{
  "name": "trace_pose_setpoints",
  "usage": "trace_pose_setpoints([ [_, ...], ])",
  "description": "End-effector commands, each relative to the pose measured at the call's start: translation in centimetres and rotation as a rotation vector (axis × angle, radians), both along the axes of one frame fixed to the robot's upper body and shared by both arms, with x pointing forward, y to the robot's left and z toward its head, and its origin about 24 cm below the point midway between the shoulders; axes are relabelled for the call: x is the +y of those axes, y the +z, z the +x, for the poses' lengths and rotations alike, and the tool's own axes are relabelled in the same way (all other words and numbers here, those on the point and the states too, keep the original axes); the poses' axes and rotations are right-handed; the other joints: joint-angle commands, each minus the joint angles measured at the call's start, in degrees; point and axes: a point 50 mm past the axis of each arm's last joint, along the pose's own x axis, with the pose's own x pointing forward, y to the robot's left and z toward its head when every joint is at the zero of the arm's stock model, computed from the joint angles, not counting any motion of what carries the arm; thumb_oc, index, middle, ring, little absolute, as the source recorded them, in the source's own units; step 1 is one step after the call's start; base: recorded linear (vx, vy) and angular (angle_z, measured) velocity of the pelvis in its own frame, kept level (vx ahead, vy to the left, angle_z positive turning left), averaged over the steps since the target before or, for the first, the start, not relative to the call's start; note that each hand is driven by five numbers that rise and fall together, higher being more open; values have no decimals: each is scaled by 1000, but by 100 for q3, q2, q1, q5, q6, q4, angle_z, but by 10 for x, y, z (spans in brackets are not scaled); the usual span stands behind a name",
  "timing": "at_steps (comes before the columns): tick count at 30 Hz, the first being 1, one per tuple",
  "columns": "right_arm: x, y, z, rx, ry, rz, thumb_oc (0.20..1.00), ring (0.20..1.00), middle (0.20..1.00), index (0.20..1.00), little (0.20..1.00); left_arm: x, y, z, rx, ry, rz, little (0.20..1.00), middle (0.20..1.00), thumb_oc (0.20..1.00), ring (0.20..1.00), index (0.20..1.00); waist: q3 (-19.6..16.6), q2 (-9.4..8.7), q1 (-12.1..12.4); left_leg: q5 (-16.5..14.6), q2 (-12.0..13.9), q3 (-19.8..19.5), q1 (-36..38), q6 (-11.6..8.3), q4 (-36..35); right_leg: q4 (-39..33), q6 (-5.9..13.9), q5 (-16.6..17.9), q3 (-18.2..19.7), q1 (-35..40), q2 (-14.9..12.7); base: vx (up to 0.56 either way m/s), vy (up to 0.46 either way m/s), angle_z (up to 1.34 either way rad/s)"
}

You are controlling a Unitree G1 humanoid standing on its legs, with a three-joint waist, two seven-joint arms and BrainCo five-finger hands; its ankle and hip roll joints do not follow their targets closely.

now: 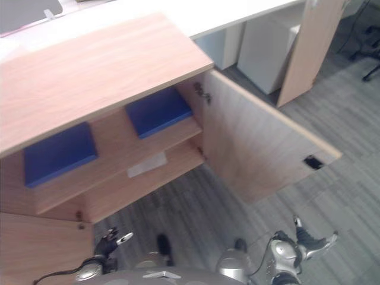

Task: Put the empty folder in the office cabinet

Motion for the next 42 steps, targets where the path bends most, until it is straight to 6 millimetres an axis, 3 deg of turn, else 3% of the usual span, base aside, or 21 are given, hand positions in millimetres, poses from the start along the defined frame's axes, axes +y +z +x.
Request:
trace_pose_setpoints([
  [1,-39,26,6,-146,-183,-120,1000,1000,1000,1000,1000,-10,3,15,-46,-93,-3,1000,1000,1000,1000,1000,85,377,123,-1132,-708,-40,309,837,153,677,-2,-299,96,-494,-40,32,-119,-18],
  [3,-45,31,7,-165,-182,-144,1000,1000,1000,1000,1000,-10,3,12,-31,-122,2,1000,1000,1000,1000,1000,28,393,163,-1076,-685,-90,354,775,78,553,-54,-321,44,-402,43,33,-233,-8],
  [4,-51,35,18,-216,-122,-114,1000,1000,1000,1000,1000,-9,2,8,-9,-145,11,1000,1000,1000,1000,1000,-47,399,230,-922,-632,-81,323,702,57,361,-180,-225,-97,-328,146,0,-226,6],
  [6,-52,35,20,-227,-96,-98,1000,1000,1000,1000,1000,-9,2,8,-5,-148,12,1000,1000,1000,1000,1000,-61,402,240,-914,-626,-96,325,689,53,333,-192,-224,-118,-304,159,2,-136,17],
  [11,-62,58,64,-255,380,-93,1000,1000,1000,1000,1000,5,4,-1,33,-223,34,1000,1000,1000,1000,1000,-159,382,413,-819,-571,-291,216,573,38,224,-334,-345,-309,-204,281,-20,-152,17],
  [12,-62,58,64,-255,380,-93,1000,1000,1000,1000,1000,5,4,-1,33,-223,34,1000,1000,1000,1000,1000,-159,382,413,-819,-571,-291,216,573,38,224,-334,-345,-309,-204,281,-35,-79,33],
  [15,-69,67,79,-197,671,-48,1000,1000,1000,1000,1000,16,6,-6,46,-227,37,1000,1000,1000,1000,1000,-178,341,453,-845,-519,-407,215,481,23,204,-343,-472,-290,-128,336,35,-93,21],
  [22,-69,72,90,-179,892,58,1000,1000,1000,1000,1000,25,9,1,50,-216,49,1000,1000,1000,1000,1000,-201,275,481,-729,-383,-433,144,343,1,183,-399,-551,-373,-85,411,-20,-66,9],
  [28,-46,71,99,-130,1229,107,1000,1000,1000,1000,1000,29,9,4,52,-215,48,1000,1000,1000,1000,1000,-185,253,580,-654,-337,-487,86,283,1,166,-448,-592,-485,-35,437,-5,-2,1],
  [30,-29,71,102,-108,1369,92,1000,1000,1000,1000,1000,30,9,2,54,-202,46,1000,1000,1000,1000,1000,-186,226,613,-637,-329,-501,76,271,1,162,-449,-598,-535,-12,438,0,0,0],
  [35,-4,71,104,-105,1487,76,1000,1000,1000,1000,1000,30,9,-3,55,-161,33,1000,1000,1000,1000,1000,-178,180,637,-631,-319,-527,62,262,1,162,-447,-598,-585,12,442,7,16,0],
  [42,62,70,97,-173,1719,119,1000,1000,1000,1000,1000,13,5,-10,40,-121,-14,1000,1000,1000,1000,1000,-148,100,677,-628,-340,-572,-2,275,1,185,-422,-586,-667,20,420,27,55,6],
])
